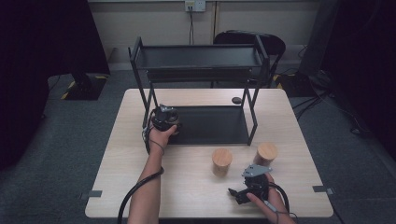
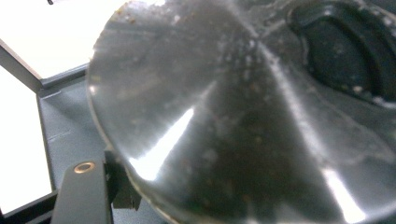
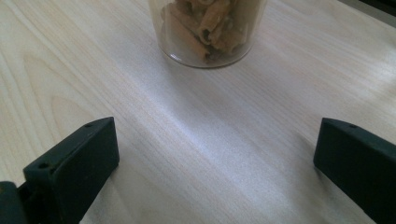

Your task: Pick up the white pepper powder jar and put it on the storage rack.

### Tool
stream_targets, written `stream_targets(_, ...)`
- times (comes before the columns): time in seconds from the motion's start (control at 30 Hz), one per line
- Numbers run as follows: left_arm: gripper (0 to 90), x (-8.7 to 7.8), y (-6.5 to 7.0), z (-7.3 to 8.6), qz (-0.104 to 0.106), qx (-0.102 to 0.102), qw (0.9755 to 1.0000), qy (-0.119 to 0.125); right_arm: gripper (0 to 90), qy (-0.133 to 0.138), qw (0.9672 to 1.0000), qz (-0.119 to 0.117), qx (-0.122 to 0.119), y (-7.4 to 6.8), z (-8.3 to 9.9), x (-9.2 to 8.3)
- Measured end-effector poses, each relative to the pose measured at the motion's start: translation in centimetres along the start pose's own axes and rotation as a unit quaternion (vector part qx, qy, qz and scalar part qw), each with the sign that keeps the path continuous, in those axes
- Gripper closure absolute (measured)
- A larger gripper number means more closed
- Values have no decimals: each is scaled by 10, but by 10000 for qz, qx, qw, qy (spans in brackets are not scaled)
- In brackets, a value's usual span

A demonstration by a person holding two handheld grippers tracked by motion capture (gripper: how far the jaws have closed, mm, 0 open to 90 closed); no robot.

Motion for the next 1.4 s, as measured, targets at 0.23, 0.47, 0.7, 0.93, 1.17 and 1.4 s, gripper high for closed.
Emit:
stream_targets(0.23, 288, 2, 0, 1, -35, -139, 9999, -19, 0, 0, 10000, 0, -1, 0, 0, 0)
stream_targets(0.47, 203, 2, -3, 5, -151, -353, 9992, -105, 0, 0, 10000, 0, -2, 0, 0, 0)
stream_targets(0.7, 123, -1, -3, 6, -161, -505, 9985, -123, 0, 1, 10000, 0, -3, 0, 0, 0)
stream_targets(0.93, 79, -7, 0, 7, -208, -591, 9980, -129, 0, 0, 10000, 0, -3, 0, 0, 0)
stream_targets(1.17, 38, -10, 1, 10, -205, -689, 9973, -170, 0, 0, 10000, 0, -2, 0, 0, 0)
stream_targets(1.4, 27, -13, 3, 14, -201, -753, 9968, -185, 0, -1, 10000, 0, -2, 0, 0, 0)
Point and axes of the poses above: each handheld gripper's, and its own axes: x roughly forward along the jaws, z roughly out of its underside, y roughly to its right, the point moved 10 cm from there along x, roughly forward along the jaws, and after that the axes turned 14 degrees about -x, right-handed, at the moved point
